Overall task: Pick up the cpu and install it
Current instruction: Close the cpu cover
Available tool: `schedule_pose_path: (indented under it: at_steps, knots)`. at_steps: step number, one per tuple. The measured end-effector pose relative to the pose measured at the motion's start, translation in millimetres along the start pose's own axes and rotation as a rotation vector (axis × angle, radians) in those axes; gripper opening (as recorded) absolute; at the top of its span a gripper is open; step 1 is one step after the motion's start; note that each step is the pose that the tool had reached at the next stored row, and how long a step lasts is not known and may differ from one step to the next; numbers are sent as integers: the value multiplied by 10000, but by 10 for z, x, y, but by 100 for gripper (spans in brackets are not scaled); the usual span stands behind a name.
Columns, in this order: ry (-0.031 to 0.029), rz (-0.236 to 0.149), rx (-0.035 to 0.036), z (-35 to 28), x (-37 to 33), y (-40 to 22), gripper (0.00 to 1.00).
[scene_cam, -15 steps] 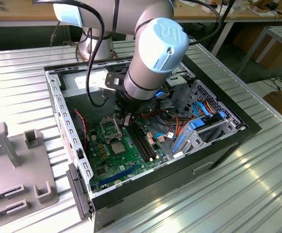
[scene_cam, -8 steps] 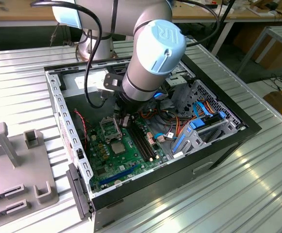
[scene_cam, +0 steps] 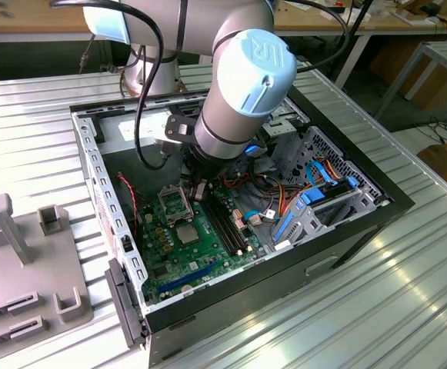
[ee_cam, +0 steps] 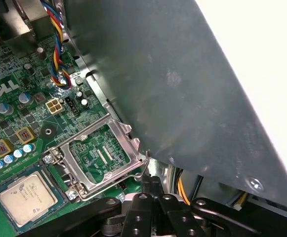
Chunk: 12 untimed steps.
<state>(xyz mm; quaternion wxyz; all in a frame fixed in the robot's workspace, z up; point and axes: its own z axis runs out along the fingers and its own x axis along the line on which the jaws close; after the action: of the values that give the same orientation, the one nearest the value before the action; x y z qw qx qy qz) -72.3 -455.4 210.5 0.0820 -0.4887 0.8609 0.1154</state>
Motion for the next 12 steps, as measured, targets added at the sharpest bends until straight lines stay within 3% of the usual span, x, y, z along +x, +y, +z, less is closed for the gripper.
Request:
schedule_pose_path:
  at_steps: [12]
  knots:
    - [-61, 23, -31, 55, -22, 12, 11]
